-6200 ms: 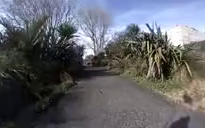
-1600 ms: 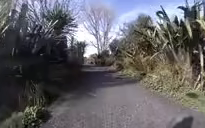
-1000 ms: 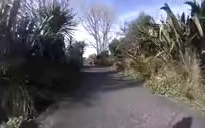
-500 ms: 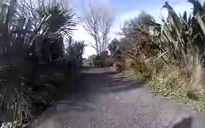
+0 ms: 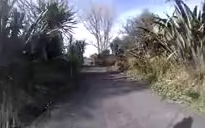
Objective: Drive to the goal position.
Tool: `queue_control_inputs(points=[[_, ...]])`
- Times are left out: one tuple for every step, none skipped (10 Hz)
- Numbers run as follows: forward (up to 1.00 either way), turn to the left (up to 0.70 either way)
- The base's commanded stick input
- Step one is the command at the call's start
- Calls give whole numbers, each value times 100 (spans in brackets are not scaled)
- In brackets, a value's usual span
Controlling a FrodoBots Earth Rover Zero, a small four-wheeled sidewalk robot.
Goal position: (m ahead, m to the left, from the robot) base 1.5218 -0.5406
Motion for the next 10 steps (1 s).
queue_control_inputs(points=[[45,-2],[45,-1],[45,-1],[45,0],[45,-2],[45,-7],[45,-13],[45,-18],[45,-24],[45,-27]])
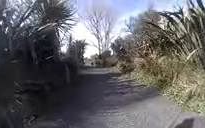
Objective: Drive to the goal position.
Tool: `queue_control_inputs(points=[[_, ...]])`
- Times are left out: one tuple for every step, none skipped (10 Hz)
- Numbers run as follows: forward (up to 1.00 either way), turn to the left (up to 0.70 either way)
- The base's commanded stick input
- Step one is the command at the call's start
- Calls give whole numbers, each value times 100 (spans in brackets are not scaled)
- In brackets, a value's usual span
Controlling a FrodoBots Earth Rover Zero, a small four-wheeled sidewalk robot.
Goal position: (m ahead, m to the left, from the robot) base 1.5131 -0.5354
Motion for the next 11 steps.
queue_control_inputs(points=[[45,-27],[45,-27],[45,-27],[45,-27],[45,-27],[45,-27],[45,-27],[45,-27],[45,-27],[45,-27],[45,-27]])
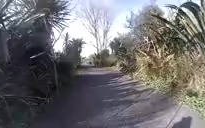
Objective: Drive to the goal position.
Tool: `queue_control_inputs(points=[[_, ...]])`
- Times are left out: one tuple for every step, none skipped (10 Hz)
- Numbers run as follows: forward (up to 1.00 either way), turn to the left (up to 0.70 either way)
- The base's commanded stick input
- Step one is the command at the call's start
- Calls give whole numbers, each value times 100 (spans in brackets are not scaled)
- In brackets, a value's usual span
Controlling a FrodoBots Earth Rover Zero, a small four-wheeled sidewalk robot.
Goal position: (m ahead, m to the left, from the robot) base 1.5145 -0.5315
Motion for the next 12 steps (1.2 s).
queue_control_inputs(points=[[45,-27],[45,-21],[45,-10],[45,0],[45,0],[45,0],[45,0],[45,0],[45,0],[45,0],[45,0],[45,0]])
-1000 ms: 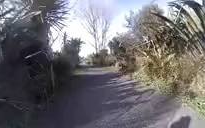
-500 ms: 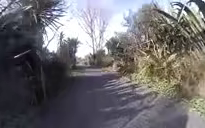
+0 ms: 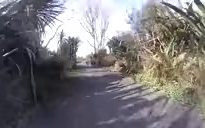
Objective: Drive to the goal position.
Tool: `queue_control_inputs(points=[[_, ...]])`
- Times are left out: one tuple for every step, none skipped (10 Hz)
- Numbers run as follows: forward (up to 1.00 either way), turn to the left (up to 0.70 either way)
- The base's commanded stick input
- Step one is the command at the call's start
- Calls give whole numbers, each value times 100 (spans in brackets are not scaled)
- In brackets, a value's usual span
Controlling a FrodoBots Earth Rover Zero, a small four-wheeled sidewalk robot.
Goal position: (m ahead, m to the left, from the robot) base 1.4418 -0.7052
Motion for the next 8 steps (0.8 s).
queue_control_inputs(points=[[45,0],[45,0],[45,0],[45,0],[45,0],[45,0],[45,0],[45,0]])
